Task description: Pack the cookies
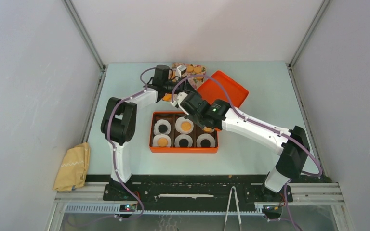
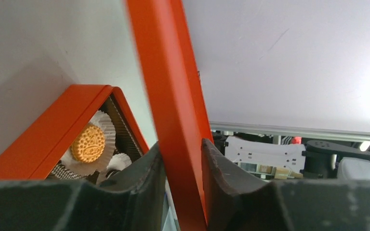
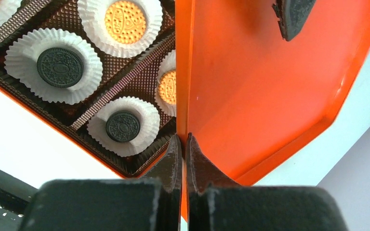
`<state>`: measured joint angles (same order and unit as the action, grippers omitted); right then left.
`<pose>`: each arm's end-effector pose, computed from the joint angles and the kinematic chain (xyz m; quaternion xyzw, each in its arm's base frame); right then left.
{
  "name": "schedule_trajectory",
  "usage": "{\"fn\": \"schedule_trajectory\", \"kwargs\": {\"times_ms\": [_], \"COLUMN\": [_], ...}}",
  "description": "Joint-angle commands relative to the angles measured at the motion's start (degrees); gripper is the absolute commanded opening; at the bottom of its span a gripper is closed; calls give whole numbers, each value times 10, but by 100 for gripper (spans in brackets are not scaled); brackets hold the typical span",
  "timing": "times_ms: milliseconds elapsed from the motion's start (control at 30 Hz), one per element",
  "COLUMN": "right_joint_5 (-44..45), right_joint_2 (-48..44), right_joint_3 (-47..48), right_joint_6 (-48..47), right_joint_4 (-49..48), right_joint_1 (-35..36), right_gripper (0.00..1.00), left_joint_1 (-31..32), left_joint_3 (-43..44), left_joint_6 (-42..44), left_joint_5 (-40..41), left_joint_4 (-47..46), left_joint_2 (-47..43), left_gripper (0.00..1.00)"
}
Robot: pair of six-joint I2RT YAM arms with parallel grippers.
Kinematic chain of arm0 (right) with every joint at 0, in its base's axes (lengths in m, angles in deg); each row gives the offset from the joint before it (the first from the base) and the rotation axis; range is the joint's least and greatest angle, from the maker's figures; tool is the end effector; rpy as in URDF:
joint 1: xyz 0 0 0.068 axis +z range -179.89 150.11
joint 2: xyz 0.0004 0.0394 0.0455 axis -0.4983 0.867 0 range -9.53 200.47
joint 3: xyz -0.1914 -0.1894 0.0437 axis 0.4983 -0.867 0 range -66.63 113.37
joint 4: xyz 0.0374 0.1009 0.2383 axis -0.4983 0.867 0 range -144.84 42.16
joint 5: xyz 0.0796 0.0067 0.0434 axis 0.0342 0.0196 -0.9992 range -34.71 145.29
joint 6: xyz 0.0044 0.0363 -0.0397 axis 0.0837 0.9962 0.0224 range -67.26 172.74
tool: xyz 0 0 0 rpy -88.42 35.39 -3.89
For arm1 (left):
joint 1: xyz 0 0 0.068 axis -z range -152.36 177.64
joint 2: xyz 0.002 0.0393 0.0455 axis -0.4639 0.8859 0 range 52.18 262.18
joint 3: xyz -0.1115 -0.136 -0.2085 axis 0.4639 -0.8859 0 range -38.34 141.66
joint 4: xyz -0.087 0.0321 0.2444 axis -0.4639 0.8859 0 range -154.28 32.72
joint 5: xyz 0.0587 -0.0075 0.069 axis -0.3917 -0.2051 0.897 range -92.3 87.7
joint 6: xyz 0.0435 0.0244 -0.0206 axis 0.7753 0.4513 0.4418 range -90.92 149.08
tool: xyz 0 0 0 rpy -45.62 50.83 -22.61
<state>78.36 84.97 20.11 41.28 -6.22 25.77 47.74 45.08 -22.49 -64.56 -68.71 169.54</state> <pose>0.2093 0.2817 0.3141 -0.4703 0.8135 -0.0708 0.3346 0.4182 -0.1866 0.2162 0.0501 0.7824 -0.6145 0.0881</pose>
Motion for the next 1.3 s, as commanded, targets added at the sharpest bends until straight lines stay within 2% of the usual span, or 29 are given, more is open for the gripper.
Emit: {"fn": "schedule_trajectory", "kwargs": {"times_ms": [0, 33, 67, 200, 233, 400, 467, 567, 900, 1100, 1267], "right_joint_5": [22, 28, 39, 109, 129, 242, 266, 293, 325, 341, 344], "right_joint_2": [-1, 1, 3, 7, 7, -10, -24, -39, 0, 40, 60], "right_joint_3": [38, 37, 35, 22, 20, -15, -35, -58, -75, -85, -97], "right_joint_6": [-31, -30, -27, -24, -24, -38, -47, -56, -52, -37, -49], "right_joint_4": [-31, -34, -36, -54, -60, -114, -134, -152, -155, -168, -215], "right_joint_1": [9, 9, 9, 11, 12, 30, 44, 73, 100, 68, 38], "right_gripper": [0, 0, 0, 1, 5, 44, 52, 59, 59, 59, 57], "left_joint_1": [7, 7, 7, 6, 6, 6, 4, -1, -26, -36, -38], "left_joint_3": [-8, -9, -10, -20, -22, -25, -16, 10, 108, 122, 107], "left_joint_6": [-23, -34, -44, -89, -99, -121, -116, -98, 2, 49, 76], "left_joint_5": [-12, -10, -7, 6, 7, 18, 24, 35, 63, 77, 85], "left_joint_4": [-47, -59, -66, -103, -109, -109, -85, -33, 180, 255, 291], "left_joint_2": [12, 13, 13, 8, 6, -4, -6, -7, -27, -57, -94], "left_gripper": [23, 10, 3, 0, 0, 0, 0, 0, 0, 0, 0]}}
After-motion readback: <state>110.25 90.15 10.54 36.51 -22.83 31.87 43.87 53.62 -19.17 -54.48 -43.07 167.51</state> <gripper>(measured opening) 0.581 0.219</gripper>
